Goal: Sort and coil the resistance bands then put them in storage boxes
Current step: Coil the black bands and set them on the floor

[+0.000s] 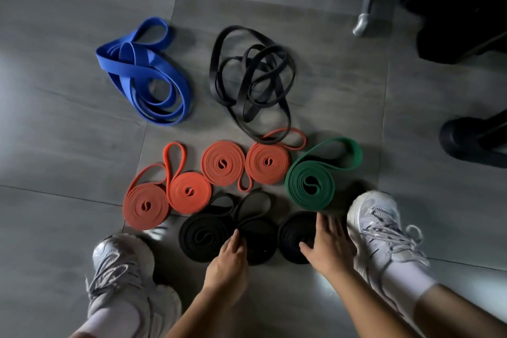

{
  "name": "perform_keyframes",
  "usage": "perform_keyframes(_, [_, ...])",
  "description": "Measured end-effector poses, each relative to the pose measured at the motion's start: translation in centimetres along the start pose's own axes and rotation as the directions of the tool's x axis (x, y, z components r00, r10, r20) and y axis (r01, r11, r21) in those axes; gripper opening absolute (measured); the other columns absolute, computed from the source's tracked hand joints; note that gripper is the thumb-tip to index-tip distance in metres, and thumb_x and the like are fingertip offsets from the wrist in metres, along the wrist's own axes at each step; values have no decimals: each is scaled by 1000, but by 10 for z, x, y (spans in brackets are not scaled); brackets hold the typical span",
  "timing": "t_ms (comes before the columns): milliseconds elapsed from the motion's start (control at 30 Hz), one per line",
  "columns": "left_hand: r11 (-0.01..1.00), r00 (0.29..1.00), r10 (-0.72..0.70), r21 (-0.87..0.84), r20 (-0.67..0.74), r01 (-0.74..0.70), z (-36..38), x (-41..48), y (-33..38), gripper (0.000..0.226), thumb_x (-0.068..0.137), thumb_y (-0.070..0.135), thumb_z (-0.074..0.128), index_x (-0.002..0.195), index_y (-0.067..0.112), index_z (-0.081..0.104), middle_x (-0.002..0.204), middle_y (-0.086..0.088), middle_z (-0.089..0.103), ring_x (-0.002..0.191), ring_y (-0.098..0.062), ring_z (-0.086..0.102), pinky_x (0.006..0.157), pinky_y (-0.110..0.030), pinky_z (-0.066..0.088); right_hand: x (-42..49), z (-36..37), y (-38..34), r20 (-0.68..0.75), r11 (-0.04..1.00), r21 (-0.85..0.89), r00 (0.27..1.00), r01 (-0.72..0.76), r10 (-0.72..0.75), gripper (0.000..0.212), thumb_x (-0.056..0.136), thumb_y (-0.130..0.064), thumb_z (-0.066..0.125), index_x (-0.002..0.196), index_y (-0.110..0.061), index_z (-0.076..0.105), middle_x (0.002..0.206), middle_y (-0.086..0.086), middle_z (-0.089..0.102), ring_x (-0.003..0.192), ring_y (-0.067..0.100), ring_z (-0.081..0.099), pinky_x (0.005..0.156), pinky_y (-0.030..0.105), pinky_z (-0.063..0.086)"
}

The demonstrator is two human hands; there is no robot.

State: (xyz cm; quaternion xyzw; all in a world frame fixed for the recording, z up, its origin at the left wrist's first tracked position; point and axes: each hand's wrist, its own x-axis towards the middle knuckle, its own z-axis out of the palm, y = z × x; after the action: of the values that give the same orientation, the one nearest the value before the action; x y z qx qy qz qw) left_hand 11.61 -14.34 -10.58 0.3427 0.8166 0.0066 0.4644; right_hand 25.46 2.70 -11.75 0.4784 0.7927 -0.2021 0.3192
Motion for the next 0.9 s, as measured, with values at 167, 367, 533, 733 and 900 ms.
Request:
perform_keyframes(167, [982, 996, 36, 182, 83, -50, 15, -18, -5, 69, 92, 13, 32, 148, 2, -8, 157, -11, -15, 146, -20, -7, 115, -24, 15, -13, 11, -6, 30, 999, -33, 999, 22, -21, 96, 85, -54, 51, 150, -11, -6, 157, 18, -11, 146, 30, -5, 118, 36, 6])
perform_keyframes(367, [961, 985, 22, 267, 170, -67, 24, -18, -10, 79, 89, 22, 38, 148, 2, -10, 157, -10, -18, 146, -21, -7, 118, -30, 4, -18, 24, -10, 90, 999, -21, 995, 49, -46, 93, 86, -52, 51, 150, -13, -3, 158, 16, -7, 147, 26, 1, 116, 32, 9])
perform_keyframes(533, [945, 964, 35, 306, 264, -118, 8, -14, -12, 81, 89, 27, 43, 149, 6, -8, 157, -6, -19, 146, -18, -8, 118, -33, 8, -25, 18, -14, 24, 996, -28, 996, 82, -81, 78, 89, -46, 48, 150, -15, 12, 159, 10, 3, 146, 21, 10, 114, 30, 16])
perform_keyframes(733, [887, 951, 76, 415, 300, -202, -4, -8, -2, 69, 94, 19, 40, 150, 7, 2, 159, -4, -9, 146, -19, 4, 112, -34, 25, -24, -9, -23, 73, 991, 47, 989, 124, -127, 57, 89, -39, 50, 142, -21, 35, 153, 2, 26, 139, 20, 28, 108, 30, 30])
perform_keyframes(900, [961, 972, 32, 259, 231, -93, -59, 21, 17, 43, 93, 32, 43, 131, 12, 45, 136, -10, 50, 119, -30, 53, 89, -38, 46, 2, -54, -39, 5, 960, 147, 971, 237, -240, 49, 90, -31, 53, 136, -16, 45, 142, 1, 42, 128, 21, 43, 100, 28, 34])
